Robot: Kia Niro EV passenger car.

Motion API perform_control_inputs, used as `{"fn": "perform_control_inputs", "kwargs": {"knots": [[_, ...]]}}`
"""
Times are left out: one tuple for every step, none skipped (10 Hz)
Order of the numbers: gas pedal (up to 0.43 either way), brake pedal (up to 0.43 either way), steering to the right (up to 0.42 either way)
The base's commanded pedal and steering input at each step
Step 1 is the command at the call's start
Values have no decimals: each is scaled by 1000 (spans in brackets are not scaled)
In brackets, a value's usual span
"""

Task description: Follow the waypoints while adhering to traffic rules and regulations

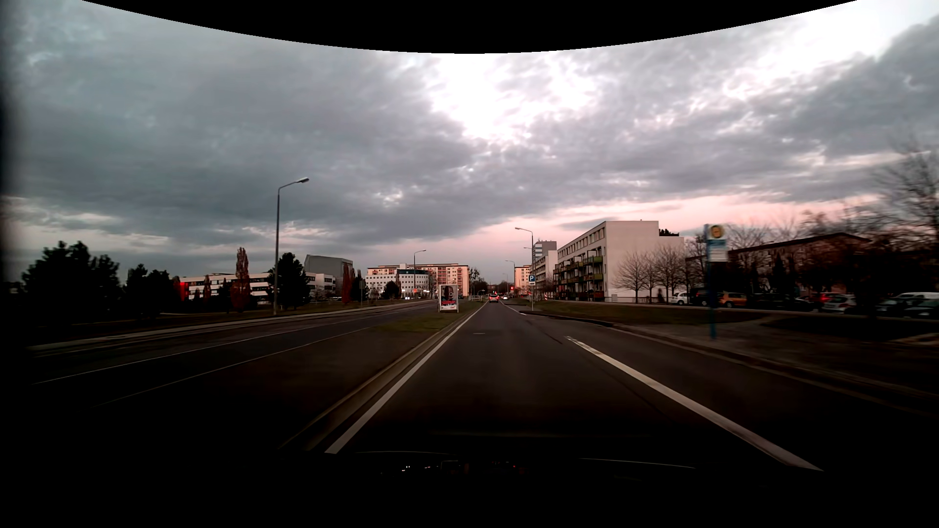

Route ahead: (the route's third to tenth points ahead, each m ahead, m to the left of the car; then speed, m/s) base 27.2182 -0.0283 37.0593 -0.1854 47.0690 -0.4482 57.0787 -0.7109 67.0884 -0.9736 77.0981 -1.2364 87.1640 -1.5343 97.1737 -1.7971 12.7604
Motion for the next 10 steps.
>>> {"fn": "perform_control_inputs", "kwargs": {"knots": [[87,0,-1],[87,0,-2],[98,0,-2],[98,0,-2],[98,0,-2],[98,0,-1],[98,0,-2],[98,0,-2],[98,0,-1],[98,0,-2]]}}
